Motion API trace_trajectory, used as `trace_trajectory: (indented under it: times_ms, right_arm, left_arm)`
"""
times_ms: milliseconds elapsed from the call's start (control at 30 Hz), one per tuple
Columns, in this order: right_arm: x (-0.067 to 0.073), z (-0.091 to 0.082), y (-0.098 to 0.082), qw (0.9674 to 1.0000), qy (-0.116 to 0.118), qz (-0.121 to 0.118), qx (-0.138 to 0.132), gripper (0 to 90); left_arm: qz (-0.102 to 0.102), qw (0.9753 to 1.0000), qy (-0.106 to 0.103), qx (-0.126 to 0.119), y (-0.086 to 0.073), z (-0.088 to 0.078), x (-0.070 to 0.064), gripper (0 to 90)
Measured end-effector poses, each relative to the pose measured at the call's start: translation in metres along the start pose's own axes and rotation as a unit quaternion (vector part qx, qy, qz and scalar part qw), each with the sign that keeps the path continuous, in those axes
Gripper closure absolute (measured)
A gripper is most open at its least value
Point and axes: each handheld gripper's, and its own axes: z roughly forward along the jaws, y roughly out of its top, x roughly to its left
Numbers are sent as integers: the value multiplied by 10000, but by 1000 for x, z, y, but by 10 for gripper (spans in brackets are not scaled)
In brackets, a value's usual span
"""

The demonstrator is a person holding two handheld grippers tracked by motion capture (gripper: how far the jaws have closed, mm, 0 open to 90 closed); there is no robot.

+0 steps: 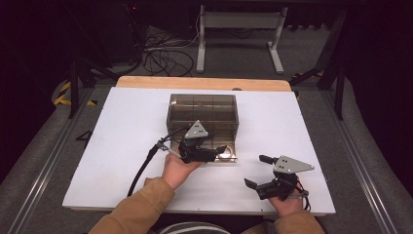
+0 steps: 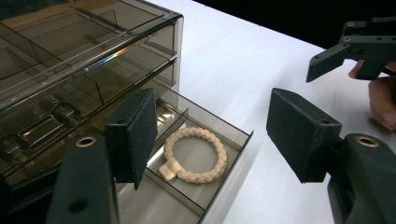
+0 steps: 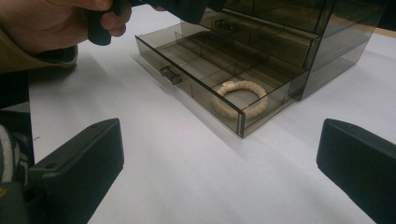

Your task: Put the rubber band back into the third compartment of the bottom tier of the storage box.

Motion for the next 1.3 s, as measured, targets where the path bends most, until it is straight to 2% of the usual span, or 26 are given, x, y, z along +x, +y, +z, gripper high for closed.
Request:
trace_trajectory:
  times_ms: [267,567,867,967,1033,1300]
  right_arm:
    - [0,1,0,10000,27,10,-26,13]
    - [0,0,0,10000,0,11,-32,12]
    - [1,-1,1,10000,8,4,-72,11]
    - [1,-1,2,10000,3,-15,-70,12]
    - [1,-1,2,10000,5,-12,-67,11]
    - [1,-1,2,10000,-9,-27,-64,11]
  left_arm:
    - [6,10000,-24,-32,3,-9,0,313]
    - [140,9998,-46,-158,6,-22,-2,296]
    - [204,9998,-58,-60,2,-42,-4,259]
    - [212,9996,-28,-163,2,-52,-3,233]
    - [165,9996,-79,-226,2,-60,-2,229]
    - [294,9983,8,-495,-3,-87,0,150]
